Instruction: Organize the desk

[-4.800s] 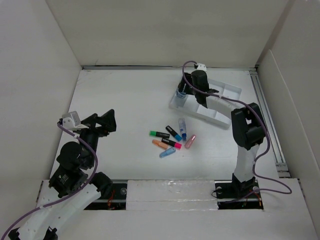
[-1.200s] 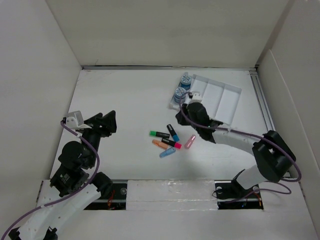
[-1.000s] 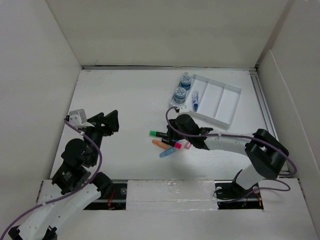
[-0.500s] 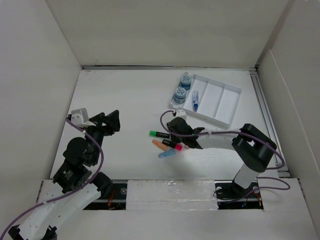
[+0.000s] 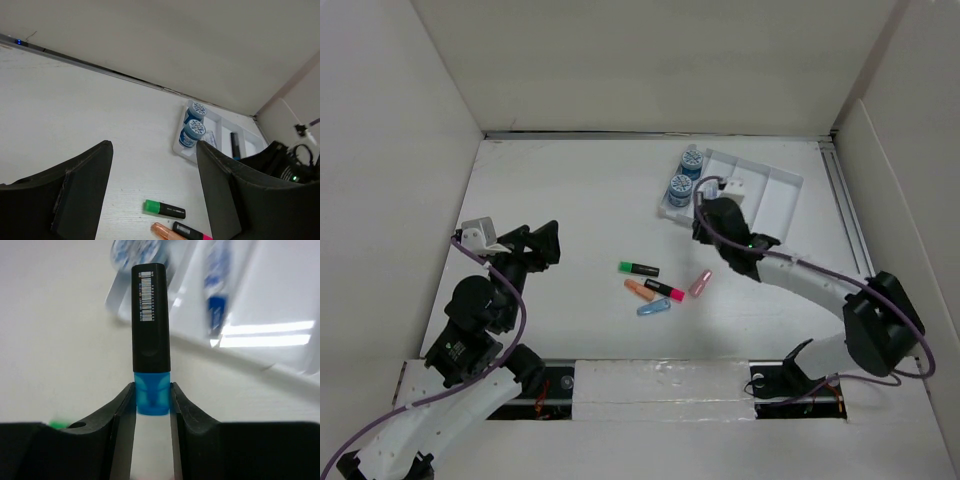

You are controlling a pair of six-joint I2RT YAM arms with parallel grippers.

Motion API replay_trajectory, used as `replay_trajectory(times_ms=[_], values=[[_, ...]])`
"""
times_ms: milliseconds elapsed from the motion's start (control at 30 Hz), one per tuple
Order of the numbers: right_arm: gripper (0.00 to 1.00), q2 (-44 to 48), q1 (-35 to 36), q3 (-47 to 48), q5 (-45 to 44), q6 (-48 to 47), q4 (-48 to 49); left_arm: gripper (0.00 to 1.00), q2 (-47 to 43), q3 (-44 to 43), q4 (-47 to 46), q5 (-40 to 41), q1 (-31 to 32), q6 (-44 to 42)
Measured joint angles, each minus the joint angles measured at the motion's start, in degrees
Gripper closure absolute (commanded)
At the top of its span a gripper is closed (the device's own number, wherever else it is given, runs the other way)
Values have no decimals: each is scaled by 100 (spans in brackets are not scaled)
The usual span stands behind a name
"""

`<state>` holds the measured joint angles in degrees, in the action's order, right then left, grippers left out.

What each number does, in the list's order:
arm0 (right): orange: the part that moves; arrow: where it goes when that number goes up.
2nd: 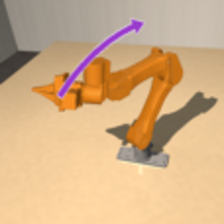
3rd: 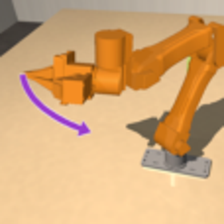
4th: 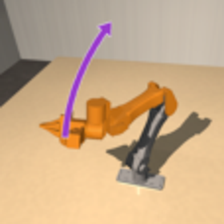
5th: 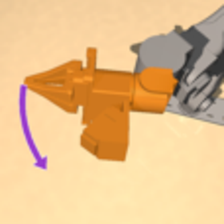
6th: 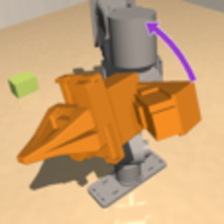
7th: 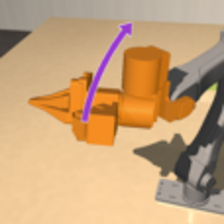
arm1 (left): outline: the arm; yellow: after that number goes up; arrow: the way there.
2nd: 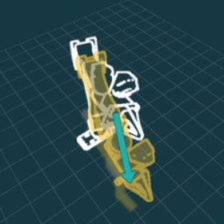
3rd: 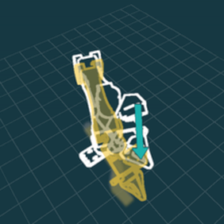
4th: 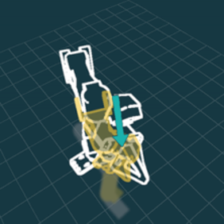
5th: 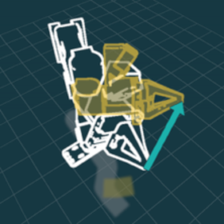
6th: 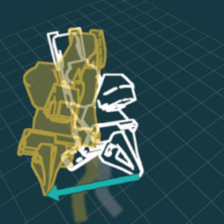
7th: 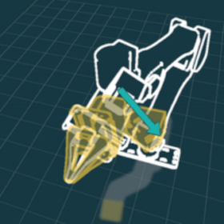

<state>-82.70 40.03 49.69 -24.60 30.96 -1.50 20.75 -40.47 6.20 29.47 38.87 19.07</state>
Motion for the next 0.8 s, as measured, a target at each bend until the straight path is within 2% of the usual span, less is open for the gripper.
replay_trajectory(times_ms=[100, 233, 267, 300, 400, 467, 500, 567, 600, 633, 700, 800], values=[[84, 323, -940, -24, 15, 61, 393, 36, 0, 0, 2, -42, 0, 2], [80, -44, -1921, -22, 184, 192, 654, 36, -4, 0, 2, -59, 0, 2], [76, -208, -2065, 0, 232, 212, 658, 36, -4, 0, 2, -59, 0, 2], [64, -455, -2218, 55, 286, 232, 634, 36, -7, 0, 2, -61, 0, 2], [40, -1058, -2439, 299, 450, 256, 525, 36, -26, 0, 4, -59, 0, 2], [30, -1189, -2494, 396, 535, 251, 442, 36, -42, 0, 2, -59, 0, 2], [28, -1158, -2496, 396, 566, 249, 444, 36, -44, 0, 2, -59, 0, 2], [33, -975, -2463, 380, 616, 227, 466, 36, -52, 0, 2, -57, 0, 2], [54, -826, -2398, 358, 640, 190, 492, 36, -59, 0, 2, -57, 0, 2], [70, -669, -2299, 317, 680, 103, 564, 36, -66, 0, 4, -57, 0, 2], [93, -304, -1963, 144, 874, -24, 852, 36, -70, 0, 2, -57, 0, 2], [99, -61, -1147, -2, 1373, -345, 1121, 36, -70, 0, 2, -55, 0, 2]])
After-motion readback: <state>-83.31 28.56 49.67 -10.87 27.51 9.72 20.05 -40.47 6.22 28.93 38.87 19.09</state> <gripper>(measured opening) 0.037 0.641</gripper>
